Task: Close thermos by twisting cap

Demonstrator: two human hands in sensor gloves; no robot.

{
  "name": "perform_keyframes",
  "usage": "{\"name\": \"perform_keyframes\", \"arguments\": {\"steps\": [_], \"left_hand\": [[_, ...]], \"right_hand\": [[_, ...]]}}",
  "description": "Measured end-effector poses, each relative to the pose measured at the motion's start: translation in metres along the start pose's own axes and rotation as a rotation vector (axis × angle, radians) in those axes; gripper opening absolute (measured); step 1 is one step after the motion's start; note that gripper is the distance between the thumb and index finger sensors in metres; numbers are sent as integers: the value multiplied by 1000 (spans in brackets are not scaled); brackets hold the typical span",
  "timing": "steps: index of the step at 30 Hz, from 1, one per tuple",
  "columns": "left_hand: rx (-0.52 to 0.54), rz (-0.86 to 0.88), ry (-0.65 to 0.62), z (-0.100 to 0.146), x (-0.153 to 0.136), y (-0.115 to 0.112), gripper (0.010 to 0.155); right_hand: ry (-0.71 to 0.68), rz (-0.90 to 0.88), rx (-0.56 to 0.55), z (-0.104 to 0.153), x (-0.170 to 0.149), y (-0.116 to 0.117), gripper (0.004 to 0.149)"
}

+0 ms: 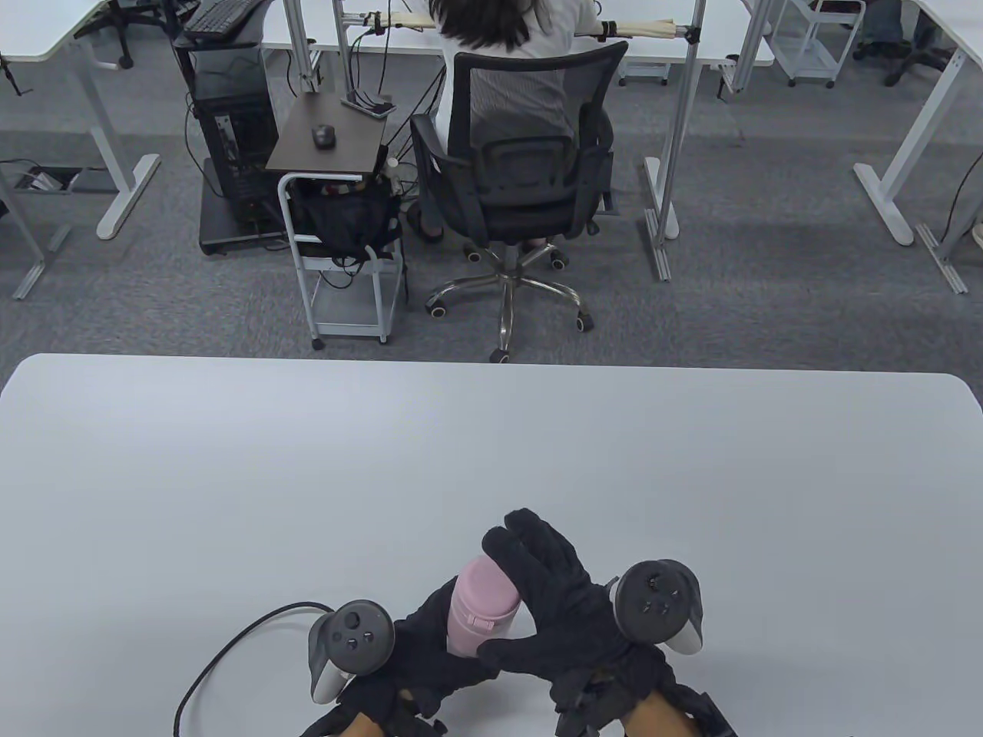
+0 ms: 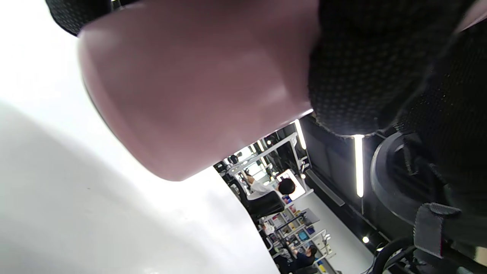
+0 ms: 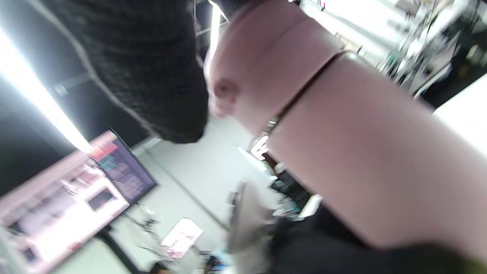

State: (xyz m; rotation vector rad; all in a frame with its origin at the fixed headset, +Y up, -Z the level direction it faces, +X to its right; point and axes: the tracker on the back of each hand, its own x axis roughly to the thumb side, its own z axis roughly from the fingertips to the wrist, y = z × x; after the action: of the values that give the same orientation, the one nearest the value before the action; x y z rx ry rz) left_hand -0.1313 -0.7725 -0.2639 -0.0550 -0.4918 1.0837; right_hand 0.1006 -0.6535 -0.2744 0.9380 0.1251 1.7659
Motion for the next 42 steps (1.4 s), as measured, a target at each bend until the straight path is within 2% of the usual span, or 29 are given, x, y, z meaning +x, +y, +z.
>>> {"name": "perform_keyframes", "arguments": {"steps": [2,8,13,23,26,31,37,42], "left_hand": [[3,15,3,1,-1,-2,98],[-13,-3,20,2,-4,-1,98],[-11,-3,24,2,-10,-2,98],[-9,-22,31,1,-19,-3,97],[-12,-25,30,2,-22,-4,97],[-13,-27,28,1,-22,-4,97],[-7,-22,23,2,-21,-3,97],[-8,-25,24,2,-21,-4,97]], "right_hand": [[-13,-51,9,0,-6,-2,100],[-21,-3,47,-3,-9,8,90],[-30,70,-40,-1,-7,10,82],[2,276,-211,3,-3,17,88],[6,292,-230,3,-3,19,89],[9,256,-219,3,-5,17,89],[-30,71,-97,0,-11,14,92],[-49,31,-81,0,-12,13,82]]}}
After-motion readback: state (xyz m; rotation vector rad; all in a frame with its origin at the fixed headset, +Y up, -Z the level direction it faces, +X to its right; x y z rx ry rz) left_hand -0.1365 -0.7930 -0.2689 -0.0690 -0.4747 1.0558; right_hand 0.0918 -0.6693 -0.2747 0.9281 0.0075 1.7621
